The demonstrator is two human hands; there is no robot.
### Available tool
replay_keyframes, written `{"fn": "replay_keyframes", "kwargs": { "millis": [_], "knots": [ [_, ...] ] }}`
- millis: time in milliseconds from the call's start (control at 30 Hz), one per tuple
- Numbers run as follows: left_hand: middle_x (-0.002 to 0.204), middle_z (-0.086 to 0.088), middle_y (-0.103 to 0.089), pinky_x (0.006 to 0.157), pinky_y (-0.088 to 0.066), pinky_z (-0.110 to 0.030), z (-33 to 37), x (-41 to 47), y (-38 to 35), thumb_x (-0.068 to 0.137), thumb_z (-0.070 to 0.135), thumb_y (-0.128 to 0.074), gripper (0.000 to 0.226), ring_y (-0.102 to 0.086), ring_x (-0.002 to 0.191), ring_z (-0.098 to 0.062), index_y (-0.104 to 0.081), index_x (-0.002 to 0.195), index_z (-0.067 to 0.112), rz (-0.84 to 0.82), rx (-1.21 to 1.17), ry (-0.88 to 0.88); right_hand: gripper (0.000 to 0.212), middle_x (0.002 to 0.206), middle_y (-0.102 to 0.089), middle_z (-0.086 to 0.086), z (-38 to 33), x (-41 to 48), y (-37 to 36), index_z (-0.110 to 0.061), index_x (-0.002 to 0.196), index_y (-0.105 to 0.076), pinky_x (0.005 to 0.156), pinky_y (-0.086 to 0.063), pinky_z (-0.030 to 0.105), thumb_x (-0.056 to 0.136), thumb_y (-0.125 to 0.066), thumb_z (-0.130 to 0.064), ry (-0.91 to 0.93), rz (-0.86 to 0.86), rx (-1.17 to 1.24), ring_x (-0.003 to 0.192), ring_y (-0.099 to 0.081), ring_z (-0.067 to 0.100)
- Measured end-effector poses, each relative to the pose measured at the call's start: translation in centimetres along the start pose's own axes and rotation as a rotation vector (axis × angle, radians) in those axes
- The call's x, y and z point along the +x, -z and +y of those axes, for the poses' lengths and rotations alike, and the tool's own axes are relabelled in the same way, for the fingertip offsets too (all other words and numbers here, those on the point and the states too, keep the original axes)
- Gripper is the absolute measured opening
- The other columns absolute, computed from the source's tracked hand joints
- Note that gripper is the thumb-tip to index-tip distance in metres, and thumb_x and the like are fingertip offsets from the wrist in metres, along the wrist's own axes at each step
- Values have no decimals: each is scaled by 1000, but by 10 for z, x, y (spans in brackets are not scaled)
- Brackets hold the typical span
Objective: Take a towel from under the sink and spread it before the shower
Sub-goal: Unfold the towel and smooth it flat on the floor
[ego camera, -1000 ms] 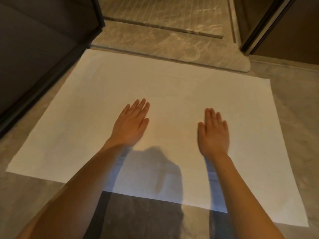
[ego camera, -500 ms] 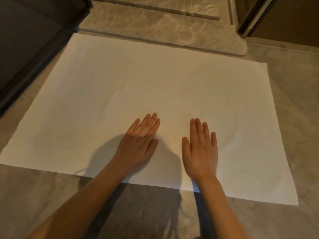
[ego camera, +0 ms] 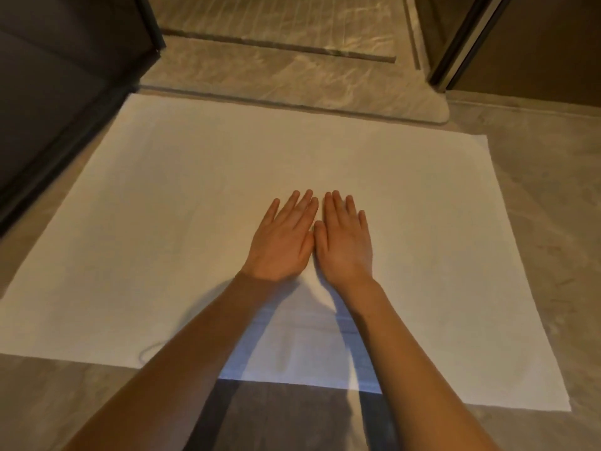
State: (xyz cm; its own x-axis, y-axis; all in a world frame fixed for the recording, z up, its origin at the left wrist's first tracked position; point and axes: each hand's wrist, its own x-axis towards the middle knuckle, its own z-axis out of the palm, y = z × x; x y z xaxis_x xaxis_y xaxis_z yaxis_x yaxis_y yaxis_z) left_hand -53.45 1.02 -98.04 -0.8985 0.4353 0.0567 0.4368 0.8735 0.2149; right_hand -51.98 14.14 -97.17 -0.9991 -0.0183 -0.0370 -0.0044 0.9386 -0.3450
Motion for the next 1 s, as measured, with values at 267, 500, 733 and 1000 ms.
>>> {"fn": "replay_keyframes", "kwargs": {
  "millis": [267,500,733,1000],
  "knots": [
    [162,-3,-18,120,-2,-34,-42,11,-6,102,32,-25,55,-13,150,-19,-20,154,14,-3,32,43,58,164,-7,-2,61,14,11,-19,156,-8,121,0,36,103,-19,-39,-61,-8,-105,150,0,17],
    [163,-1,-15,122,-3,-37,-31,-4,2,102,35,-20,57,-9,150,-17,-18,155,16,24,-11,76,60,163,-6,9,39,-1,14,-13,156,-10,121,1,42,103,-20,-39,-117,35,-109,151,-1,23],
    [162,-5,-21,121,-15,-44,-41,-51,-1,100,42,-26,60,-16,149,-21,-24,154,15,-16,12,89,56,163,-5,-4,7,-45,-16,-27,156,-7,122,0,43,104,-12,-46,7,-32,-155,151,3,19],
    [160,-1,-26,121,-14,-39,-46,-52,-11,100,42,-32,58,-21,148,-19,-28,153,19,98,-28,96,56,162,-18,-3,10,-44,-25,-28,155,-17,122,-2,41,103,-19,-49,32,62,-121,150,-6,20]
  ]
}}
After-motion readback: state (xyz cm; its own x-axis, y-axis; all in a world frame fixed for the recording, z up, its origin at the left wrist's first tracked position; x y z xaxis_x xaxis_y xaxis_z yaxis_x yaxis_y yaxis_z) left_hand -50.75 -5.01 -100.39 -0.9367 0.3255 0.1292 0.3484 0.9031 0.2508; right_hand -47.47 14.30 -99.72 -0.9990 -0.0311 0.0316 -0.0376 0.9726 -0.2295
